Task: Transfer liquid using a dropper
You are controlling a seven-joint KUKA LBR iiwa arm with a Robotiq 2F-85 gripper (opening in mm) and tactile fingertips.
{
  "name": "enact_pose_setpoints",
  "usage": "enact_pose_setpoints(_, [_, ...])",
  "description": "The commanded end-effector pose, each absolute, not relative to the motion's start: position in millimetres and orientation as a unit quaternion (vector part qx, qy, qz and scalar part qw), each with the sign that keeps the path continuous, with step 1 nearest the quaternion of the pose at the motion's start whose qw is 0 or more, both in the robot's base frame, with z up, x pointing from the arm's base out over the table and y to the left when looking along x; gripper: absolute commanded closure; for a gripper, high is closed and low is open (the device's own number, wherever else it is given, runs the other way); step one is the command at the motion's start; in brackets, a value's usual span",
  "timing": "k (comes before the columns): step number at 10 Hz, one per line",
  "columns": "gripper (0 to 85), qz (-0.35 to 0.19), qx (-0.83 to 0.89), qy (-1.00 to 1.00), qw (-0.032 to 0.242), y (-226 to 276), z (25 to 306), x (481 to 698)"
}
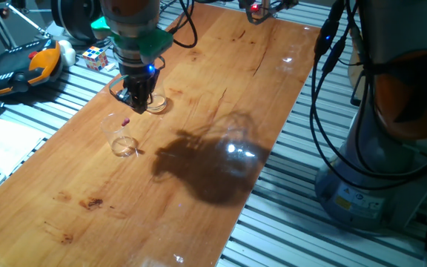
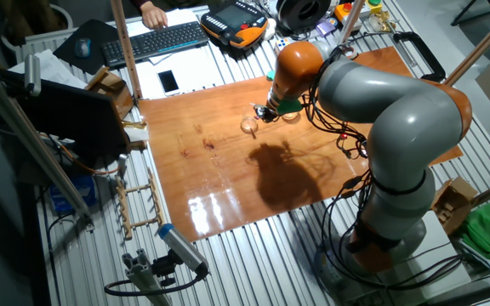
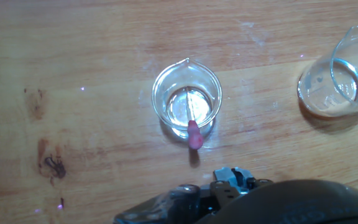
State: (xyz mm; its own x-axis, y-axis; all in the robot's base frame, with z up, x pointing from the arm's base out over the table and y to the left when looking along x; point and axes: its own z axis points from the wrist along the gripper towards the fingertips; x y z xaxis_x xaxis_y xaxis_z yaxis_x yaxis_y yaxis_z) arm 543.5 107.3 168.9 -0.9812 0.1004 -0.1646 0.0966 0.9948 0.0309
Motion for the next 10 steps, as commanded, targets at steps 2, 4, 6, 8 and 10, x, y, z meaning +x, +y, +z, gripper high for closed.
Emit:
enact_pose_setpoints(2, [84.0,0.013,0.042,0.996,0.075,107.3,168.8,543.4])
enact_pose_setpoints(4, [84.0,0.006,0.018,0.998,0.068,107.3,168.8,543.4])
enact_pose_setpoints(6, [84.0,0.006,0.005,0.998,0.066,107.3,168.8,543.4])
enact_pose_setpoints(8, [84.0,0.004,0.005,0.997,0.075,107.9,168.3,544.0])
enact_pose_setpoints(10, [63.7,0.005,0.005,0.996,0.084,113.1,166.9,547.5])
